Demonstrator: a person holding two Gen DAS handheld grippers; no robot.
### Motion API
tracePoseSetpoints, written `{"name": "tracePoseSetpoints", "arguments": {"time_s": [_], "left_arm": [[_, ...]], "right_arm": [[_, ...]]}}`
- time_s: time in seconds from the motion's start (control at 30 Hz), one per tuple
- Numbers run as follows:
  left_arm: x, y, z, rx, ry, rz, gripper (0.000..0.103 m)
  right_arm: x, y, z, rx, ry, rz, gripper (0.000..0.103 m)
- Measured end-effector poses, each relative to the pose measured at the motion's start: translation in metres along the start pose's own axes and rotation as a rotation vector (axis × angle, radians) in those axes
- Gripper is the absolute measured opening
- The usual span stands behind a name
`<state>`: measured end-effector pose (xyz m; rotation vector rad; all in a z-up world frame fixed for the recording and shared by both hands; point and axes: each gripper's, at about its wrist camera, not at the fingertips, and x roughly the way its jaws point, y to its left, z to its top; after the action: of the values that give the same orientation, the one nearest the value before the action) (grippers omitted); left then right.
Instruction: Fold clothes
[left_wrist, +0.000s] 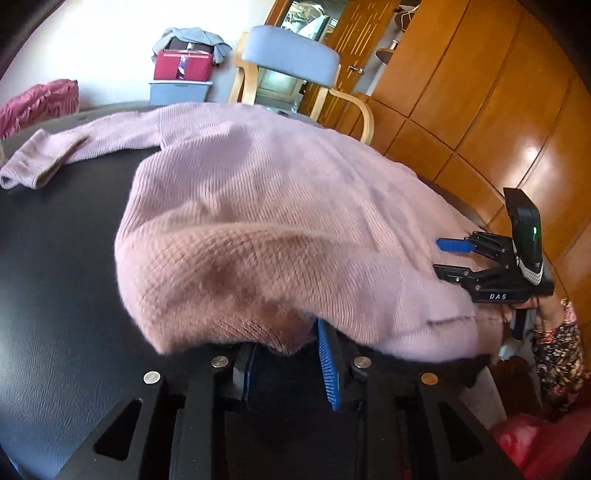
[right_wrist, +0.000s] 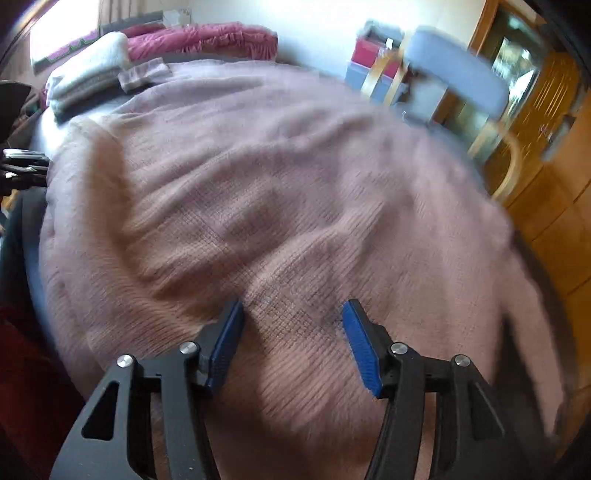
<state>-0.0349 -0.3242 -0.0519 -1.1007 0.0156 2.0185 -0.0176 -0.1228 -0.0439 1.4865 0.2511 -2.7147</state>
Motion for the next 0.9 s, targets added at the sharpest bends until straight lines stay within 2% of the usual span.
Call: {"name": "tracePoseSetpoints", "arguments": {"time_s": [0.1,0.13,0.17,0.23,0.37,0.53,0.57,0.63,0.73,0.9], "left_arm": [[0.006,0.003,0.004,-0.039,0.002,-0.003,0.026],[0.006,0.005,0.005,-0.061,0.006,-0.017,0.019],[0.006,0.009,0.005,-0.089,0.021,-0.046,0.006],[0.000,0.020,0.001,-0.168,0.046,-0.129,0.005],[-0.038,0.024,-0.005,-0.192,0.010,-0.184,0.005],[-0.084,0.029,-0.004,-0.207,-0.059,-0.224,0.004],[-0.090,0.031,-0.002,-0.204,-0.070,-0.216,0.004],[-0.098,0.038,0.000,-0.210,-0.072,-0.154,0.004],[-0.093,0.054,-0.003,-0.258,0.012,-0.026,0.005],[-0.091,0.059,-0.015,-0.224,0.139,0.084,0.005]], "right_arm": [[0.008,0.005,0.012,-0.007,0.029,-0.030,0.067],[0.009,0.006,0.012,-0.012,0.029,-0.040,0.068],[0.010,0.006,0.012,-0.011,0.027,-0.046,0.069],[0.010,0.003,0.007,0.013,0.008,-0.035,0.070],[0.007,0.001,-0.003,0.043,-0.051,-0.022,0.071],[0.011,-0.004,-0.001,0.057,-0.072,-0.027,0.072],[0.011,-0.003,0.000,0.057,-0.073,-0.026,0.073],[0.010,-0.003,0.000,0.056,-0.075,-0.023,0.073],[0.007,-0.005,0.000,0.053,-0.077,-0.020,0.073],[0.007,-0.005,-0.001,0.051,-0.089,-0.017,0.073]]}}
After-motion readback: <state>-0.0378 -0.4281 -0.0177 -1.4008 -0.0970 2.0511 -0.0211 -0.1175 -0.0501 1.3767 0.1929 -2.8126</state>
